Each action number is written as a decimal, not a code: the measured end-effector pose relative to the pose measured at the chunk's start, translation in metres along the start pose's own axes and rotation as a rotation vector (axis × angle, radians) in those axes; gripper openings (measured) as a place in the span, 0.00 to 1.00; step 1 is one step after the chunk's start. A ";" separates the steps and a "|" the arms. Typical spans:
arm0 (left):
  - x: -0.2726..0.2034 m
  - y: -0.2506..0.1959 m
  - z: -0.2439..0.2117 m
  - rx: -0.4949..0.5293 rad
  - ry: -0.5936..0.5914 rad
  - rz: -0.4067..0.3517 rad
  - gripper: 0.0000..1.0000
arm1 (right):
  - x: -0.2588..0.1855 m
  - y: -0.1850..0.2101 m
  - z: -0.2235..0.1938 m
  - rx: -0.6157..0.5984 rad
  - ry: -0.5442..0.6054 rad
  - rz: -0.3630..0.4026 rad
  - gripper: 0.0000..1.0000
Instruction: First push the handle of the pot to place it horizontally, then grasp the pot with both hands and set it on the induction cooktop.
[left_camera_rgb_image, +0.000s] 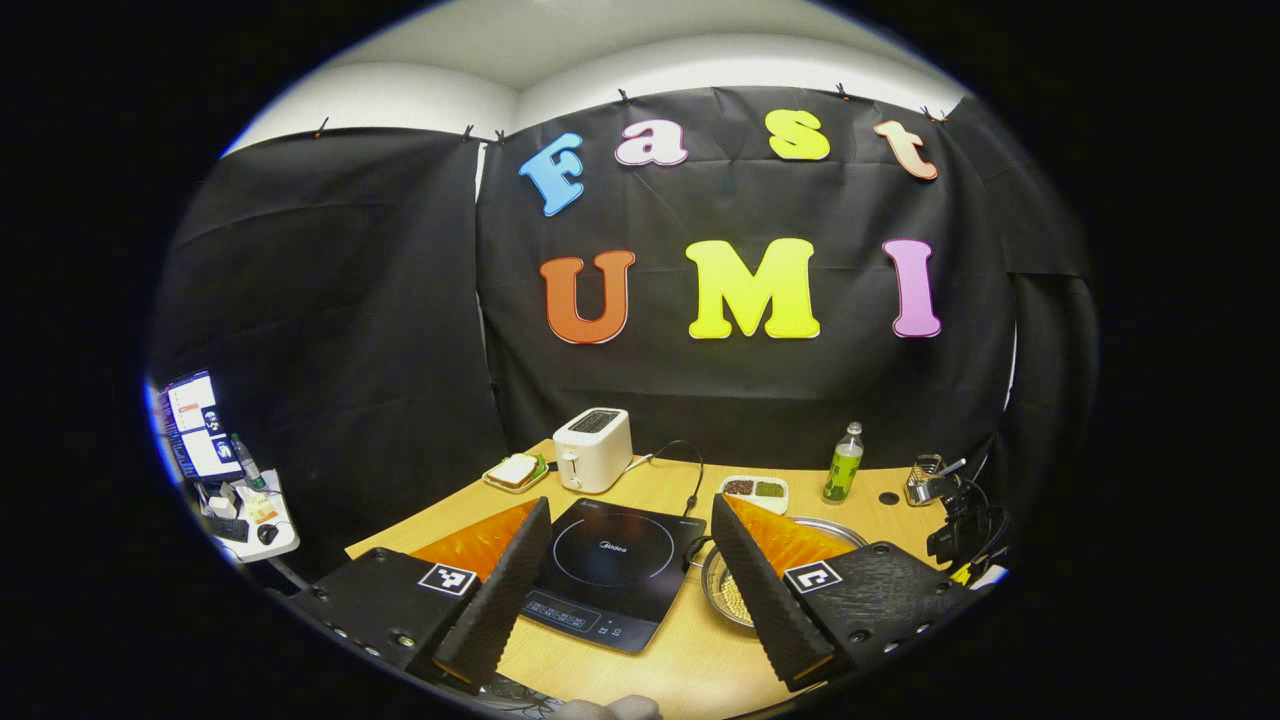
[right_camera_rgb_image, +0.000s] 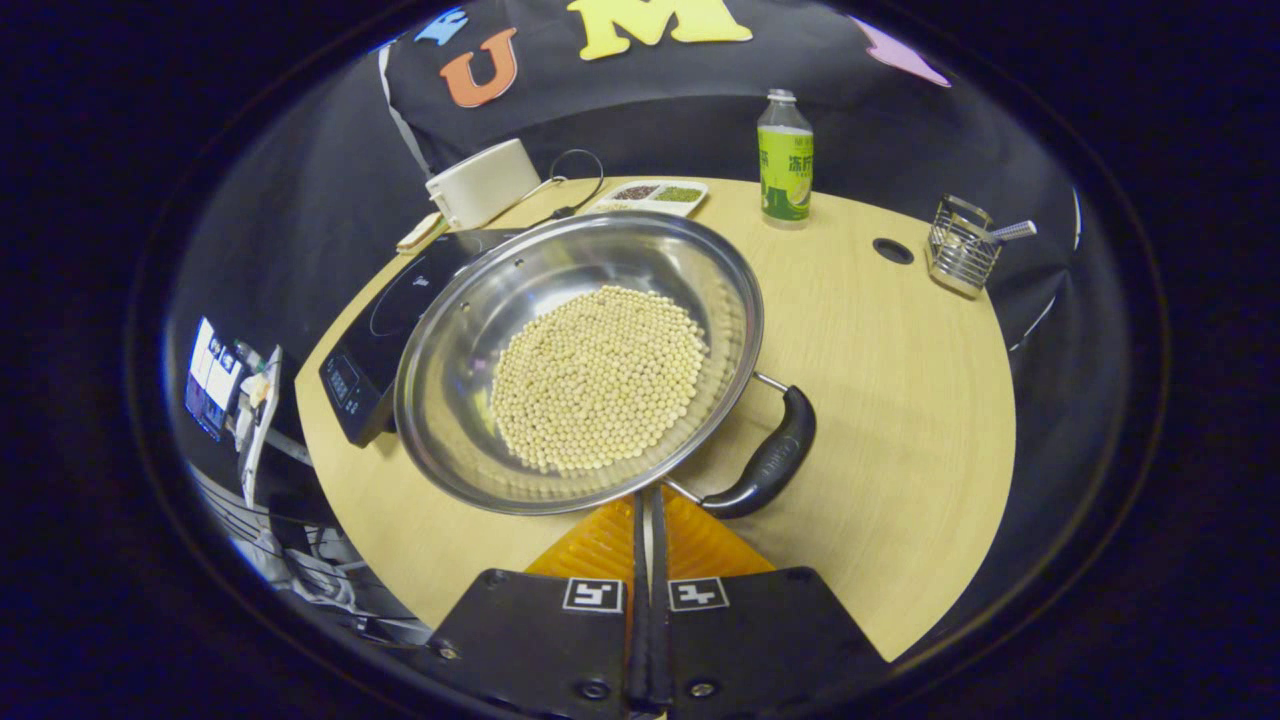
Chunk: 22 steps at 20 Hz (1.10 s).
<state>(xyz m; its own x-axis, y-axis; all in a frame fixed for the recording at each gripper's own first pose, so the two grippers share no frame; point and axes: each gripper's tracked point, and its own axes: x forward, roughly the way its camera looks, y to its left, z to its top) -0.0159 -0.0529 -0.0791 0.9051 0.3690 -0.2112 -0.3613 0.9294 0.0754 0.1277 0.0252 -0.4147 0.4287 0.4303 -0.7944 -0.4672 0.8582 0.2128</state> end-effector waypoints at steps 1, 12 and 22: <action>0.000 0.000 0.000 -0.001 0.000 0.004 0.96 | 0.000 -0.003 0.001 -0.001 -0.003 -0.003 0.04; 0.003 -0.001 -0.007 0.007 0.009 0.013 0.96 | -0.006 -0.051 0.023 0.000 -0.019 -0.082 0.04; 0.042 -0.014 -0.034 -0.009 0.047 -0.146 0.96 | -0.053 -0.047 0.024 0.027 -0.131 -0.177 0.36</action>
<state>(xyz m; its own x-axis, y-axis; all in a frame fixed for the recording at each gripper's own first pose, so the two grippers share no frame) 0.0194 -0.0504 -0.1222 0.9369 0.2287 -0.2643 -0.2284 0.9730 0.0321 0.1453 -0.0310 -0.3683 0.5999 0.3035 -0.7403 -0.3557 0.9300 0.0930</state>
